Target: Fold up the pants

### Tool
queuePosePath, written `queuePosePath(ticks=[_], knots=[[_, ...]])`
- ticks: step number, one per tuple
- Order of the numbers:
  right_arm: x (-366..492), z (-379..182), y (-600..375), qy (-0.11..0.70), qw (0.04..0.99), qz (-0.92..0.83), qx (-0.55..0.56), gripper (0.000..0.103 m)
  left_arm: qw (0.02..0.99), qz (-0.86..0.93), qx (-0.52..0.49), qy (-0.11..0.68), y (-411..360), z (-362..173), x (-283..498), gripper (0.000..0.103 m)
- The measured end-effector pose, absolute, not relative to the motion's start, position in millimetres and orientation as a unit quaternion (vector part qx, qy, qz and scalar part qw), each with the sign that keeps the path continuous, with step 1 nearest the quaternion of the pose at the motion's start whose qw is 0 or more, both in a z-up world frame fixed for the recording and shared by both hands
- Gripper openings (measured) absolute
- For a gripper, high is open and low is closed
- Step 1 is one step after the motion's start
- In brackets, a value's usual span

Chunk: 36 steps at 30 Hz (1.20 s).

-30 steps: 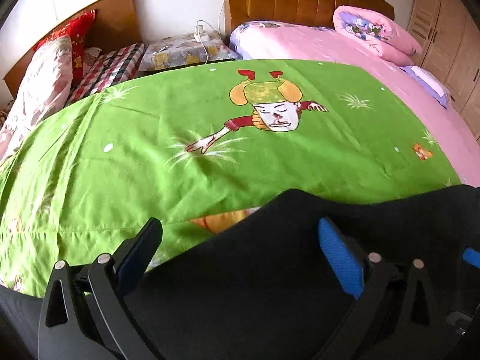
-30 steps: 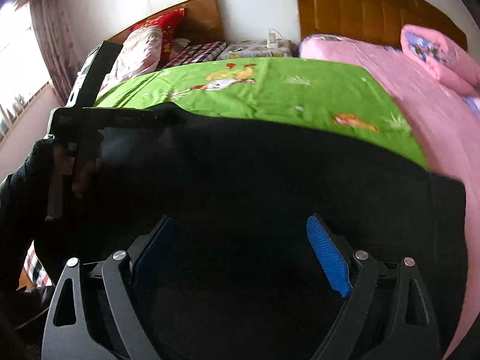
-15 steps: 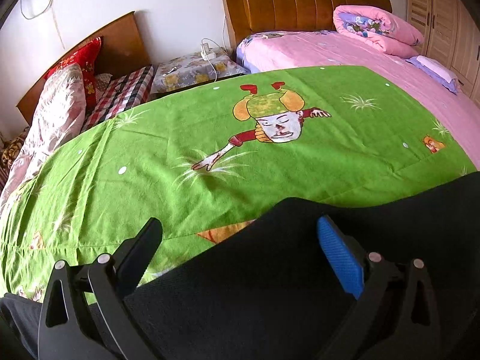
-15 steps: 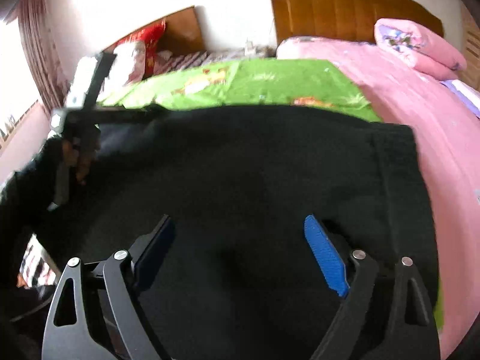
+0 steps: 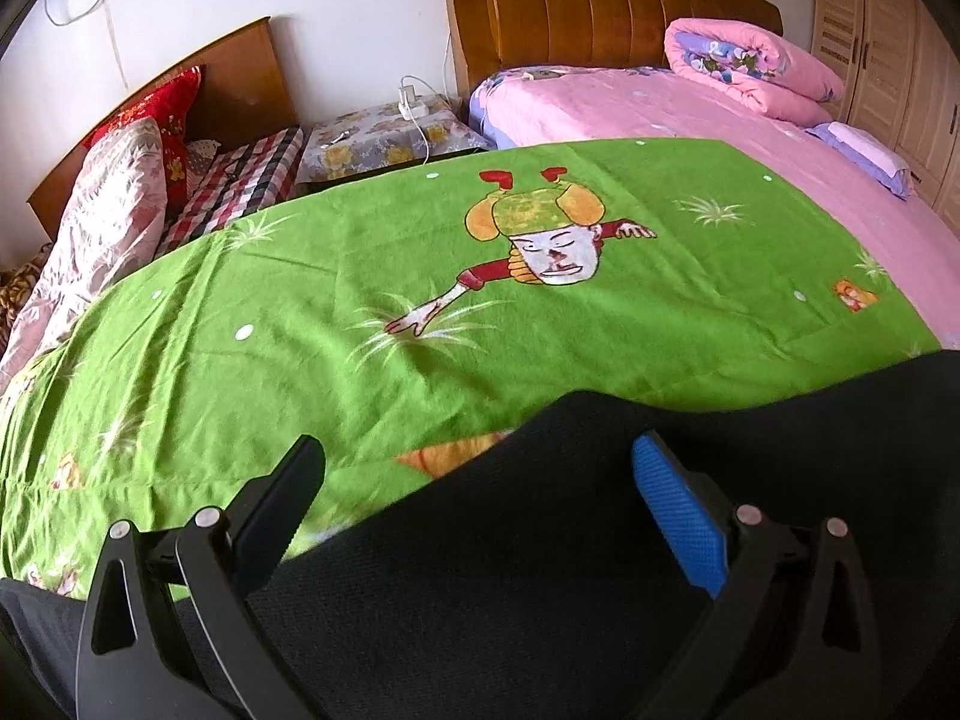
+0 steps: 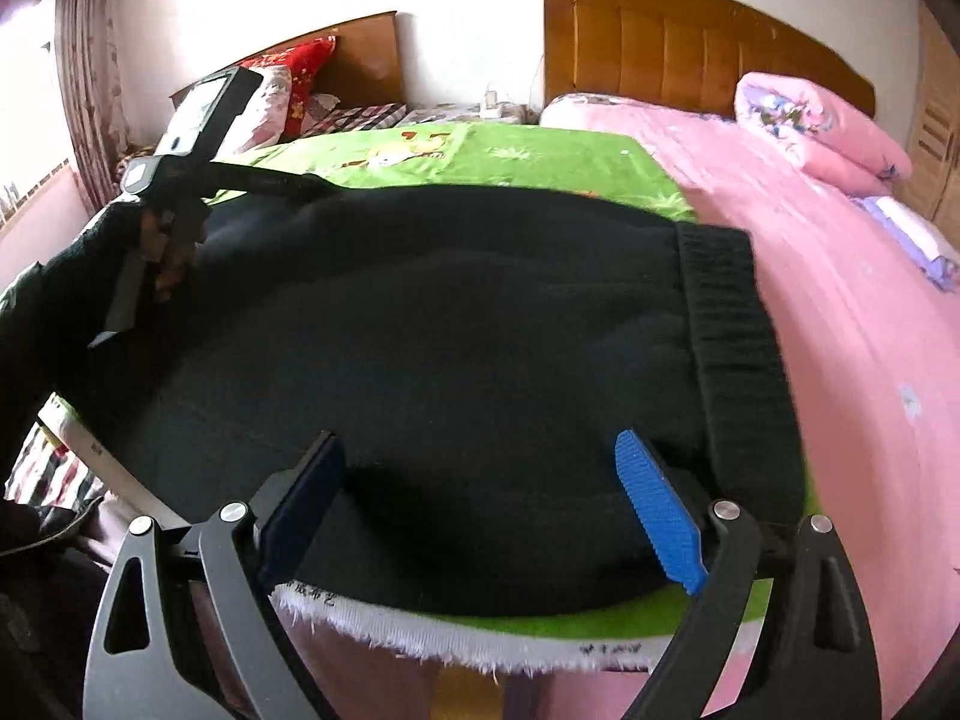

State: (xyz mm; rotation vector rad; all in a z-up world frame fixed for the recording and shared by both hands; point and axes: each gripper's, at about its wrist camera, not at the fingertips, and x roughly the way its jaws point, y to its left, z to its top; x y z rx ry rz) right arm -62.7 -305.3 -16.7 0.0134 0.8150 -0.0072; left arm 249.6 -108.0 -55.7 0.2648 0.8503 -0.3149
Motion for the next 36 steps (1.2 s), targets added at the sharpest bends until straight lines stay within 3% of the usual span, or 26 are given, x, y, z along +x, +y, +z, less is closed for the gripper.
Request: queuePosePath(ticks=[7, 16, 21, 27, 36], knots=[[-70, 7, -295, 0.348, 0.937, -0.024, -0.003, 0.088, 0.912, -0.182, 0.108, 0.35, -45, -5, 143, 0.101], [-47, -23, -303, 0.391, 0.917, -0.062, 0.043, 0.088, 0.889, -0.166, 0.104, 0.414, 34, -56, 63, 0.101], [-50, -31, -298, 0.398, 0.916, -0.055, 0.008, 0.089, 0.891, -0.178, 0.083, 0.409, 50, -71, 52, 0.102], [-66, -11, -283, 0.371, 0.927, -0.052, 0.004, 0.089, 0.902, -0.185, 0.071, 0.384, 53, -45, 33, 0.101], [-65, -42, -215, 0.375, 0.926, 0.039, -0.035, 0.09, 0.895, -0.201, 0.123, 0.379, 34, -71, 17, 0.102]])
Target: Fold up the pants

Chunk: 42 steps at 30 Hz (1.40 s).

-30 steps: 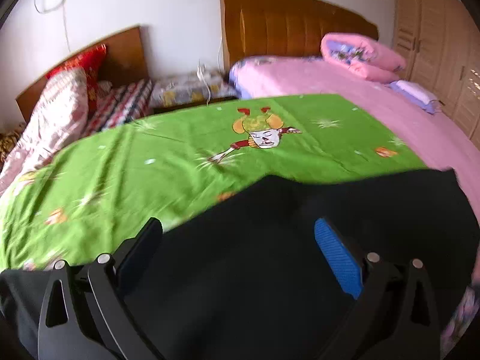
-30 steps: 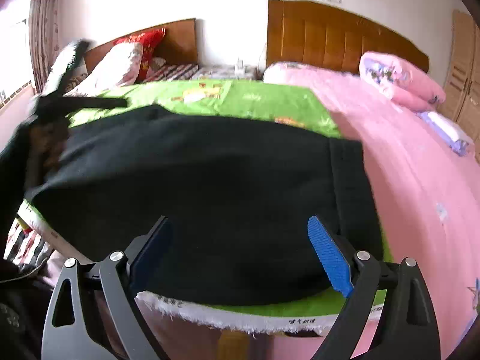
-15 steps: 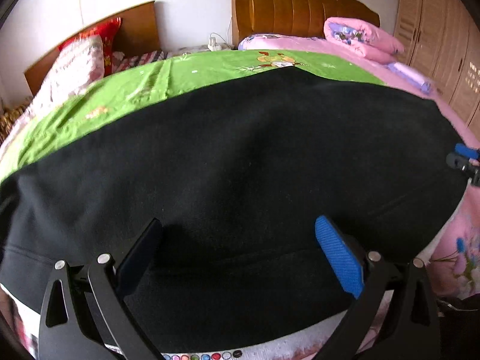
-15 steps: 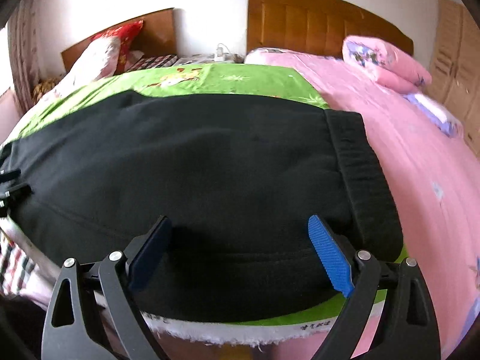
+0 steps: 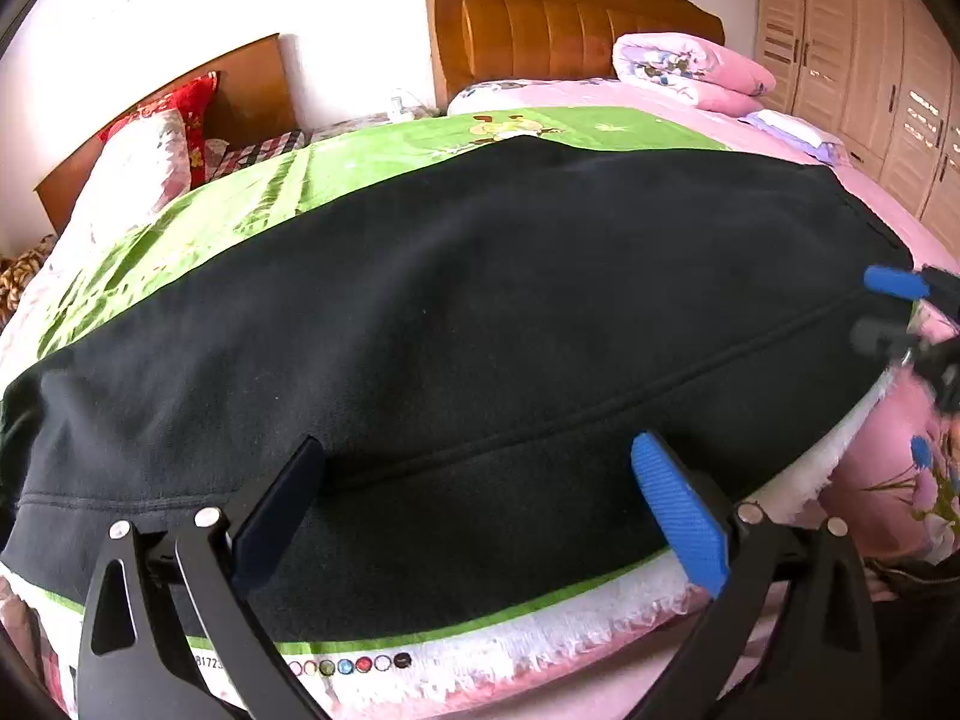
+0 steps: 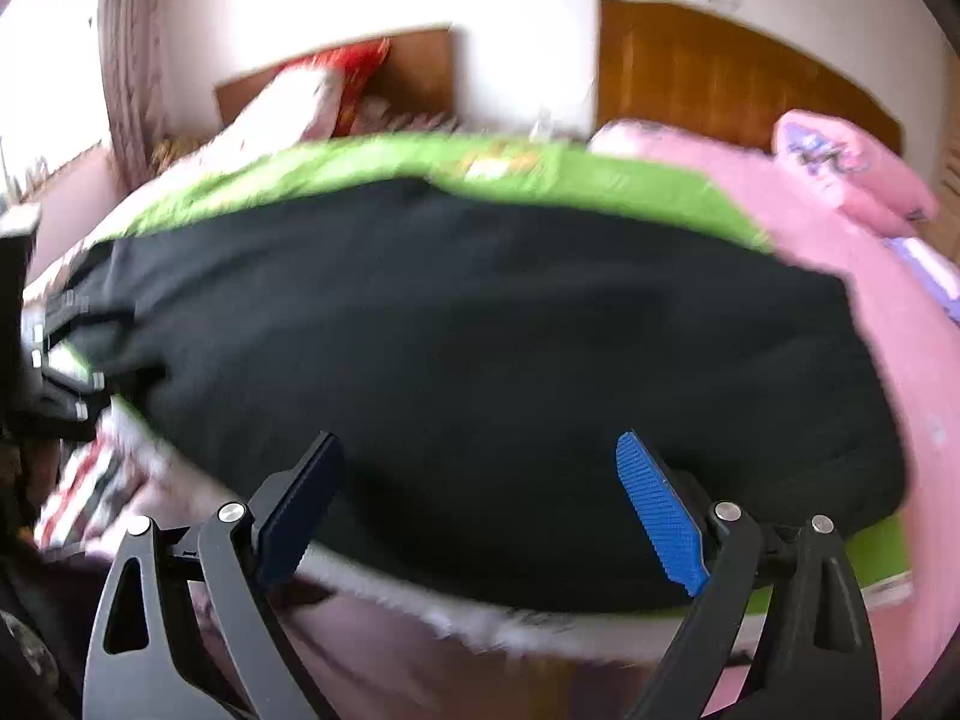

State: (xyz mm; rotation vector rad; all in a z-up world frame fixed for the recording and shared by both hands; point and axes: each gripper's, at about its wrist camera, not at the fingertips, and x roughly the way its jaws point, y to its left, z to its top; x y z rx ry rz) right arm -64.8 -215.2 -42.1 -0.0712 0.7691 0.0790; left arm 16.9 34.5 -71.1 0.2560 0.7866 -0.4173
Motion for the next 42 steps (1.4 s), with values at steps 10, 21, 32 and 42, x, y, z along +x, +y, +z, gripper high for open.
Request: queuePosePath(ticks=[10, 21, 32, 42], knots=[[-72, -13, -256, 0.353, 0.936, 0.016, -0.003, 0.091, 0.886, -0.267, 0.116, 0.36, 5, -42, 8, 0.101], [-66, -33, -292, 0.374, 0.927, -0.03, 0.02, 0.092, 0.857, -0.288, 0.098, 0.416, -3, -56, 45, 0.101], [-20, 13, -221, 0.355, 0.932, 0.066, -0.034, 0.092, 0.842, -0.23, 0.02, 0.487, 37, -59, 190, 0.101], [57, 13, -101, 0.386, 0.894, 0.211, -0.09, 0.092, 0.89, -0.097, 0.069, 0.441, 85, -48, 188, 0.101]])
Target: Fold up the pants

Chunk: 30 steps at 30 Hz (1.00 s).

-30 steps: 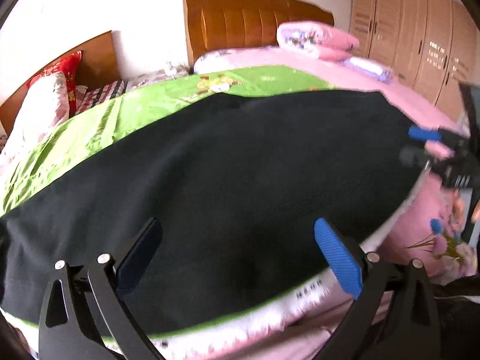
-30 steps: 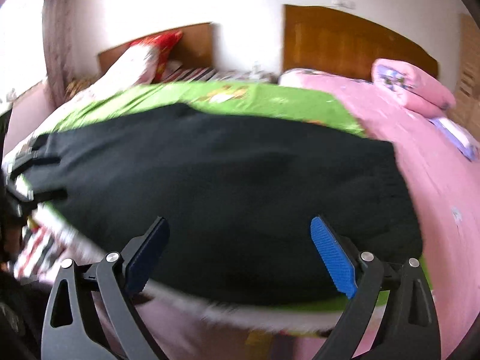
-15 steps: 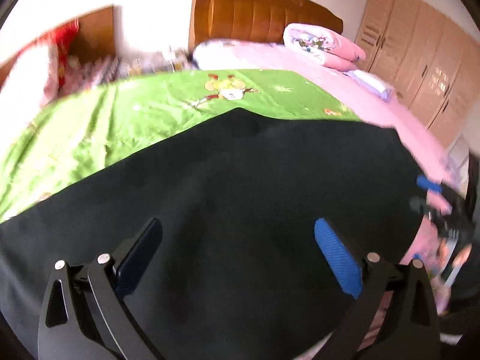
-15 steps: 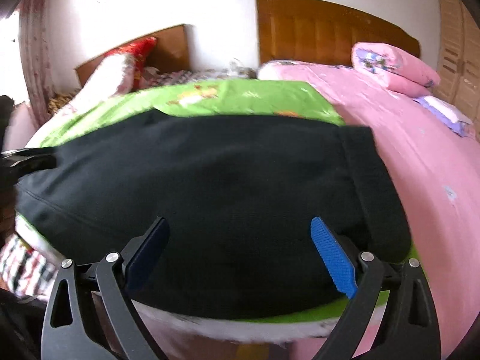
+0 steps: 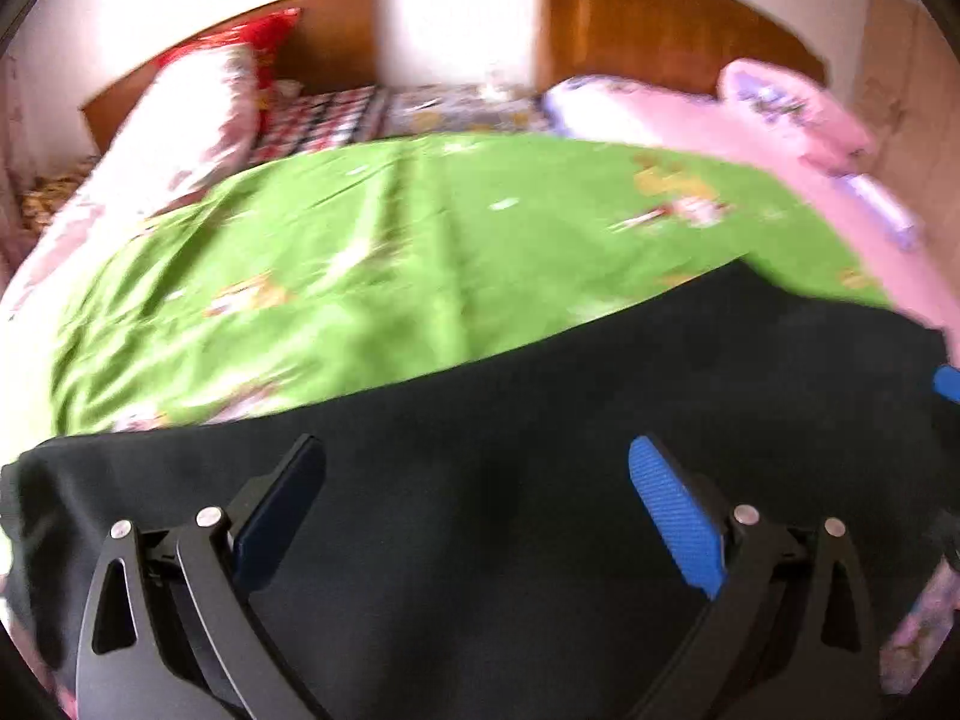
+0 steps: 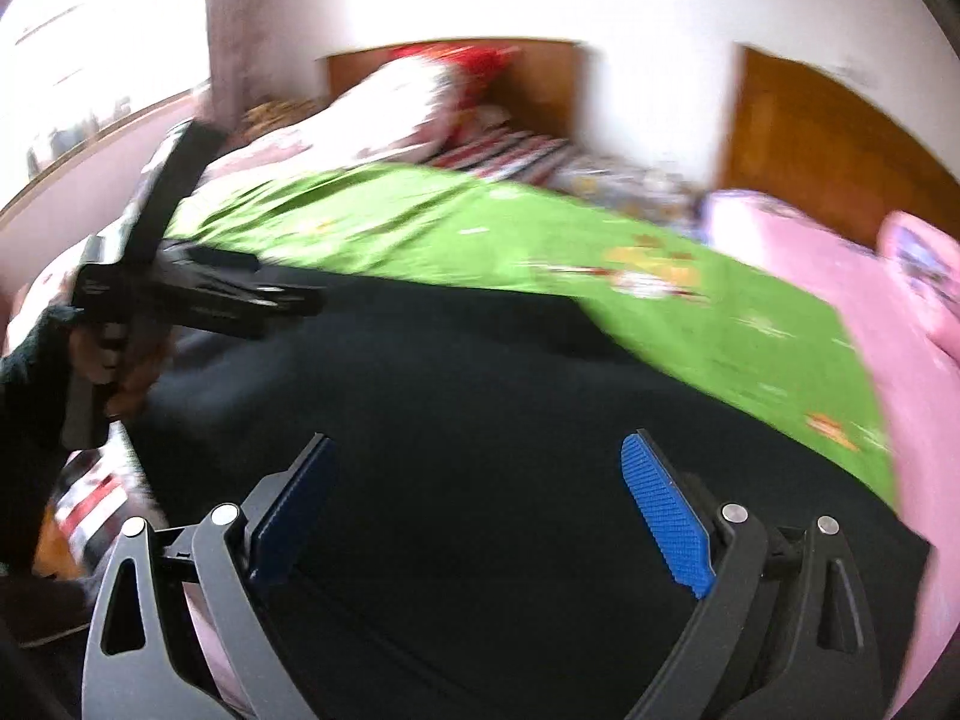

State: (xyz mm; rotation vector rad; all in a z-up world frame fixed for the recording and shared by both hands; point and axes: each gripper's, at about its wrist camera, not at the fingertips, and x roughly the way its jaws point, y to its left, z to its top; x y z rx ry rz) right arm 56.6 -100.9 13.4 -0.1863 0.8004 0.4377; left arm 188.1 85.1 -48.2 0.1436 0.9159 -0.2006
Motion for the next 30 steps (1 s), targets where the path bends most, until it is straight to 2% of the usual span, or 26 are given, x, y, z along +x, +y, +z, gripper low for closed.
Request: queuePosePath(ticks=[3, 5, 9, 13, 15, 17, 21, 23, 30], knots=[[76, -8, -51, 0.414, 0.866, 0.252, -0.124, 0.092, 0.87, -0.086, 0.035, 0.483, 110, -66, 204, 0.101], [87, -20, -25, 0.437, 0.851, 0.257, -0.138, 0.092, 0.884, -0.091, -0.004, 0.46, 126, -54, 208, 0.101], [96, -28, 11, 0.443, 0.839, 0.279, -0.148, 0.092, 0.908, -0.052, 0.004, 0.415, 151, -33, 194, 0.101], [109, -43, 43, 0.452, 0.826, 0.292, -0.166, 0.092, 0.906, -0.033, 0.0, 0.422, 181, -44, 185, 0.102], [114, -44, 51, 0.45, 0.83, 0.286, -0.162, 0.097, 0.887, -0.049, -0.065, 0.455, 211, -61, 189, 0.101], [122, -41, 56, 0.452, 0.832, 0.282, -0.153, 0.097, 0.892, -0.079, -0.135, 0.425, 236, -49, 181, 0.101], [120, -30, 60, 0.433, 0.845, 0.284, -0.133, 0.097, 0.92, 0.002, -0.131, 0.368, 270, -22, 145, 0.101], [116, -32, 62, 0.427, 0.847, 0.286, -0.139, 0.097, 0.927, 0.029, -0.167, 0.334, 305, -13, 106, 0.101], [123, -43, 67, 0.444, 0.839, 0.279, -0.144, 0.097, 0.9, 0.092, -0.256, 0.34, 402, -34, 21, 0.101]])
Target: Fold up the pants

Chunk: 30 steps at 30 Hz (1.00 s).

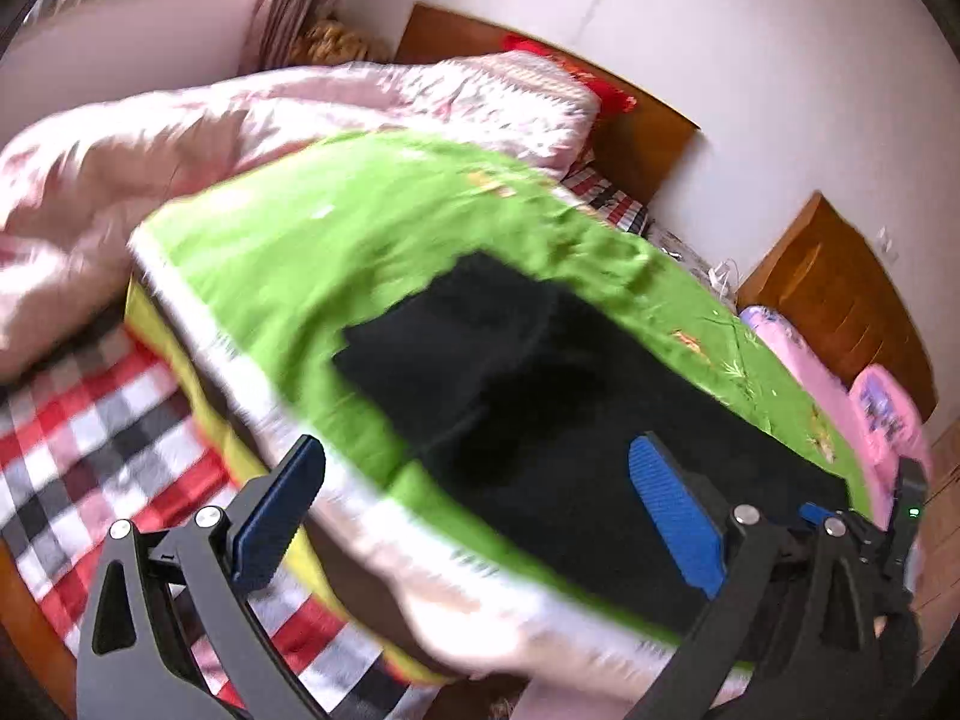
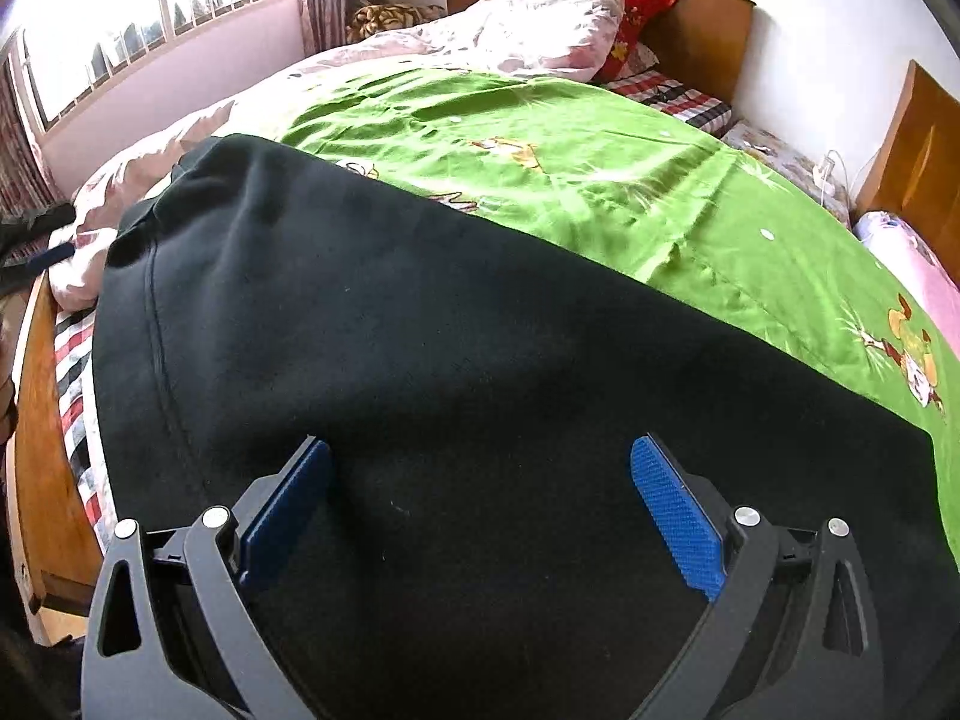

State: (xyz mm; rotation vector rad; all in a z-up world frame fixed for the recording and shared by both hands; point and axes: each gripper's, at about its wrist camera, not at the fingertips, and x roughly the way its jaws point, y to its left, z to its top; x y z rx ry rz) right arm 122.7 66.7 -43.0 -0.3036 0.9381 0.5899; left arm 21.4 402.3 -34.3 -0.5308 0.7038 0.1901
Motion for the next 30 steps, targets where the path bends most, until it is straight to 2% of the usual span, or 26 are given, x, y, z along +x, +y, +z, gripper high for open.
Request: queuePosePath(ticks=[4, 9, 12, 18, 22, 27, 30], knots=[[123, -44, 64, 0.446, 0.838, 0.285, -0.132, 0.097, 0.871, 0.035, -0.352, 0.341, 430, -60, 24, 0.1], [124, -44, 65, 0.447, 0.837, 0.286, -0.129, 0.098, 0.829, -0.021, -0.429, 0.358, 427, -95, 54, 0.089], [124, -44, 64, 0.447, 0.838, 0.287, -0.127, 0.098, 0.808, -0.039, -0.46, 0.367, 422, -113, 69, 0.088], [124, -44, 64, 0.447, 0.838, 0.287, -0.127, 0.098, 0.81, -0.034, -0.474, 0.343, 428, -111, 87, 0.088], [124, -44, 64, 0.447, 0.838, 0.287, -0.128, 0.098, 0.815, -0.012, -0.484, 0.317, 445, -107, 89, 0.077], [124, -44, 64, 0.447, 0.838, 0.286, -0.13, 0.098, 0.821, -0.017, -0.465, 0.33, 439, -111, 98, 0.077], [123, -44, 64, 0.446, 0.838, 0.285, -0.132, 0.098, 0.828, -0.019, -0.465, 0.312, 440, -111, 106, 0.08]])
